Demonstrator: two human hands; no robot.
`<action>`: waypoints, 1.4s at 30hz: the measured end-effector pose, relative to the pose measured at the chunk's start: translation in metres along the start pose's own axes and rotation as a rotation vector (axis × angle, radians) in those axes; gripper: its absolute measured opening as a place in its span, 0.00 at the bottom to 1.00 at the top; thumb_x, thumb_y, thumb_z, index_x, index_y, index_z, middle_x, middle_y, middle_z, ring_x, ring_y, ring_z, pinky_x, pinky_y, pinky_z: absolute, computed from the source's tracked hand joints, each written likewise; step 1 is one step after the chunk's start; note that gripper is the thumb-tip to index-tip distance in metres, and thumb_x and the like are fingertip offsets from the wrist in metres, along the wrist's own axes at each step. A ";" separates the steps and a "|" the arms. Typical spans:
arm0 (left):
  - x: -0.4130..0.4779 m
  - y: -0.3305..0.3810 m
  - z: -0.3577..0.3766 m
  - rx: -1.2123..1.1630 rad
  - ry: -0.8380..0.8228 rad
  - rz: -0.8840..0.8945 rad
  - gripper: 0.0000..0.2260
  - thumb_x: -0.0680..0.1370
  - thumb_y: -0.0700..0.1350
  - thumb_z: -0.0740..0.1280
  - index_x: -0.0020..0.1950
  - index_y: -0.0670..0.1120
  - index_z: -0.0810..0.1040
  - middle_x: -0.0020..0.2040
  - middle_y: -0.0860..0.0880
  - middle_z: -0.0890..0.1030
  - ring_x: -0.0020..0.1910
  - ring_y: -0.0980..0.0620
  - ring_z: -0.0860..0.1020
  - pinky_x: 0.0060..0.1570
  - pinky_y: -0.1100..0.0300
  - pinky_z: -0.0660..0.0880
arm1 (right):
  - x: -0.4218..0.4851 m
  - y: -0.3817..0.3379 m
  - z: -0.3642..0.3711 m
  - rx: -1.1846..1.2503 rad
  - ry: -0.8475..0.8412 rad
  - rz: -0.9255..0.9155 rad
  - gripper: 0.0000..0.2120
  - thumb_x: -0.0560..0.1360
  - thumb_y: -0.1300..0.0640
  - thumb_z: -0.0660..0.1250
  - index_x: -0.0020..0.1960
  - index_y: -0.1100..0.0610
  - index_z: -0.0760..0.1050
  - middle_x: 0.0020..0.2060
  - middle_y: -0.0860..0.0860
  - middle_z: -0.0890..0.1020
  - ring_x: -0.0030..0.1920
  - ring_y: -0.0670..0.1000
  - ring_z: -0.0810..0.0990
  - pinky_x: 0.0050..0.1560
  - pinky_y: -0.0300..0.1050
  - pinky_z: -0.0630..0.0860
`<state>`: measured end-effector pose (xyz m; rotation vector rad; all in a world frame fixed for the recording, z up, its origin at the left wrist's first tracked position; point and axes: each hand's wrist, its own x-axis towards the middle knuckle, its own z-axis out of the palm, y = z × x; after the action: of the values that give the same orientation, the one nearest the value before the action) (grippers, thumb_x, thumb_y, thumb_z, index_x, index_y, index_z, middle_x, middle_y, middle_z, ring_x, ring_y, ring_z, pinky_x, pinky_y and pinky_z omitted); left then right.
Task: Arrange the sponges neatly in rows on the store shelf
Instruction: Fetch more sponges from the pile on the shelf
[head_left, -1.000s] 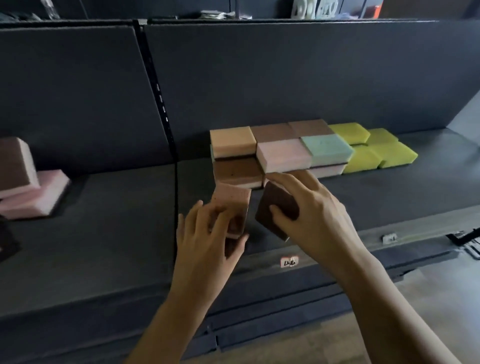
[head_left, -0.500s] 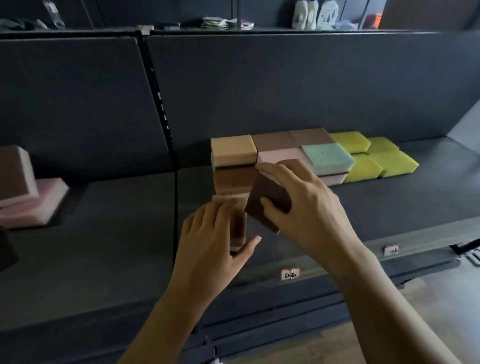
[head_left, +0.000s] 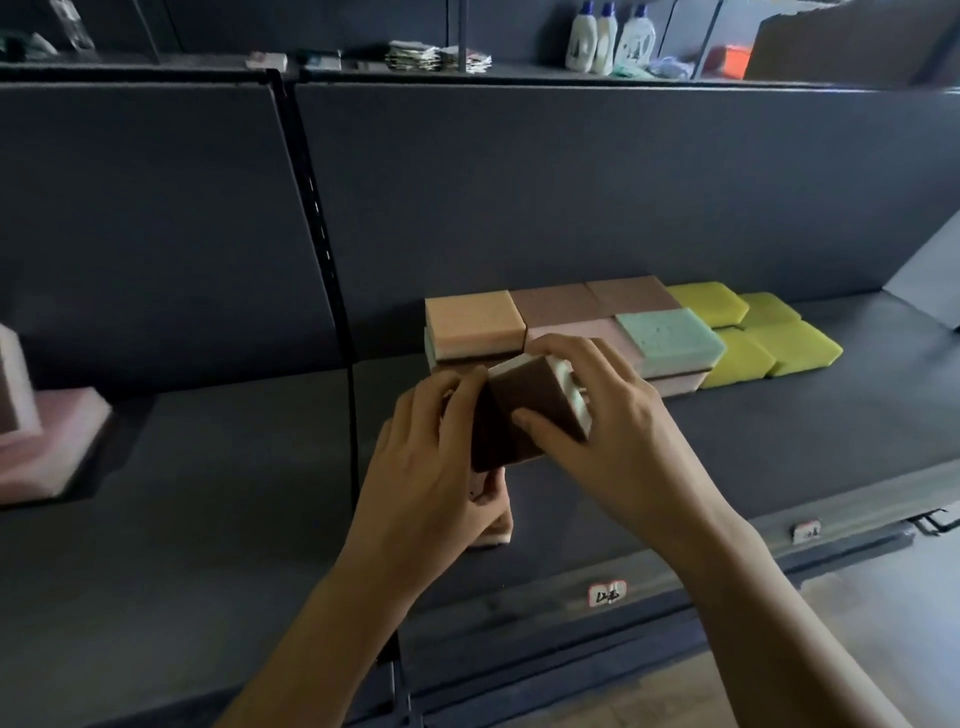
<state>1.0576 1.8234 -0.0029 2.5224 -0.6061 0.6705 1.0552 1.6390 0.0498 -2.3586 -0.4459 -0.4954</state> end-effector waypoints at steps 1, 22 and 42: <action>0.002 -0.001 0.000 0.018 -0.008 0.013 0.38 0.66 0.50 0.77 0.72 0.43 0.66 0.68 0.44 0.70 0.65 0.45 0.71 0.60 0.48 0.74 | 0.001 0.004 0.000 -0.016 -0.018 -0.012 0.26 0.73 0.52 0.74 0.68 0.46 0.68 0.64 0.46 0.74 0.58 0.47 0.76 0.52 0.43 0.80; 0.017 0.015 0.007 -0.046 -0.167 -0.044 0.37 0.71 0.53 0.73 0.75 0.48 0.61 0.74 0.50 0.63 0.67 0.52 0.71 0.58 0.58 0.75 | 0.025 0.073 -0.027 0.181 -0.284 -0.174 0.18 0.77 0.50 0.68 0.65 0.53 0.73 0.58 0.45 0.77 0.58 0.44 0.78 0.54 0.43 0.79; 0.021 0.014 -0.005 0.204 -0.117 0.164 0.29 0.69 0.37 0.76 0.69 0.44 0.74 0.67 0.42 0.72 0.65 0.45 0.71 0.59 0.57 0.72 | 0.016 0.089 -0.035 -0.008 -0.380 -0.324 0.33 0.73 0.36 0.69 0.72 0.51 0.67 0.68 0.45 0.71 0.68 0.46 0.69 0.65 0.45 0.73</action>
<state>1.0651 1.8088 0.0169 2.7372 -0.8322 0.6758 1.1005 1.5544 0.0328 -2.4012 -1.0120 -0.1865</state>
